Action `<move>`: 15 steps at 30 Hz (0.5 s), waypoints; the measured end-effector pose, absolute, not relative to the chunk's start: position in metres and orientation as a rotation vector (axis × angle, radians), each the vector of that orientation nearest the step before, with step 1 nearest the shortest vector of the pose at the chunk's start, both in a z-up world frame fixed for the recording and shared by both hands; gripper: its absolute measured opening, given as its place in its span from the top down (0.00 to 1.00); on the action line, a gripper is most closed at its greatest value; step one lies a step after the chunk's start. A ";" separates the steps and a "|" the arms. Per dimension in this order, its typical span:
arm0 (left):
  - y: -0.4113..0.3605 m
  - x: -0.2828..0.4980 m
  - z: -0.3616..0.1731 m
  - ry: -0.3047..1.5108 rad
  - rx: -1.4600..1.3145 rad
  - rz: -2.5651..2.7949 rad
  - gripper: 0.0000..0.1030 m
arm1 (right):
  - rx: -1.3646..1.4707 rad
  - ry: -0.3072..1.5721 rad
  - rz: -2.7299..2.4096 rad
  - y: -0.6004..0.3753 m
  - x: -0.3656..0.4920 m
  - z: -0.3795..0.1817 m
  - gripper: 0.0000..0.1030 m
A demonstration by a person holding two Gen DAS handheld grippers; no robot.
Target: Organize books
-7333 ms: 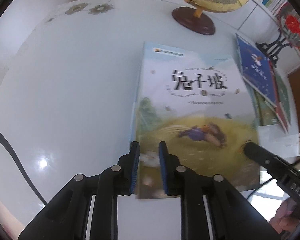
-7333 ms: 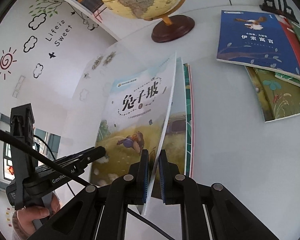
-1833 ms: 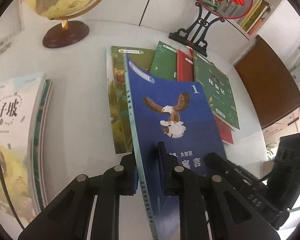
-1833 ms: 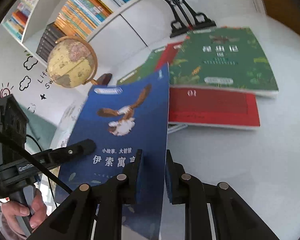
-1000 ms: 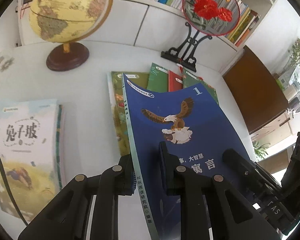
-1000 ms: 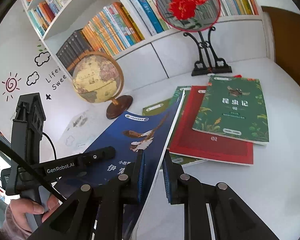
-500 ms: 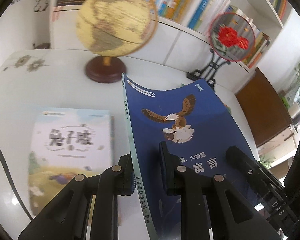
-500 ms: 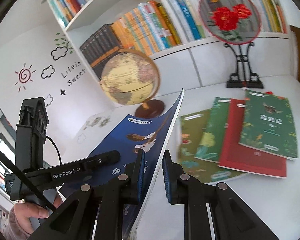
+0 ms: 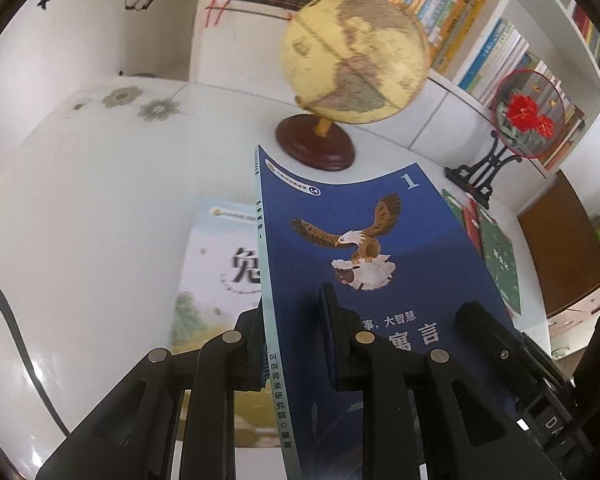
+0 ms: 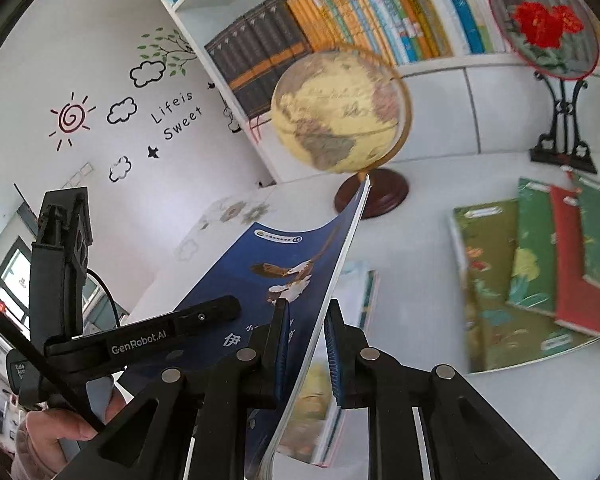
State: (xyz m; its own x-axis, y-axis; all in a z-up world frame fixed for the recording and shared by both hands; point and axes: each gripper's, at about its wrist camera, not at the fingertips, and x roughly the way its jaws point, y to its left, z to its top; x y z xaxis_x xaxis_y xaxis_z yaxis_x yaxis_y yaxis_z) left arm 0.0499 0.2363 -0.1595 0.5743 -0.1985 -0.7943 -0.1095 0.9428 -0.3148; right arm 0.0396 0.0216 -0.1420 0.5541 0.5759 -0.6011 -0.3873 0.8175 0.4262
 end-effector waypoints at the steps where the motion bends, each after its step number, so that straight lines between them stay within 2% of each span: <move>1: 0.240 0.050 -0.162 0.966 -0.352 -0.043 0.83 | 0.266 0.800 0.572 0.025 0.039 -0.145 0.84; 15: 0.266 0.052 -0.196 1.019 -0.366 -0.005 0.83 | 0.328 0.895 0.515 0.056 0.042 -0.185 0.84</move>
State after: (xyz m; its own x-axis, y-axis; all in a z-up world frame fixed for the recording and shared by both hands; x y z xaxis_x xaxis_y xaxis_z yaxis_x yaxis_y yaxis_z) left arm 0.0520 0.2664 -0.1963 0.5297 -0.1726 -0.8304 -0.1652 0.9393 -0.3006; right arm 0.0424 0.0560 -0.1855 0.5174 0.5529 -0.6531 -0.2872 0.8312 0.4761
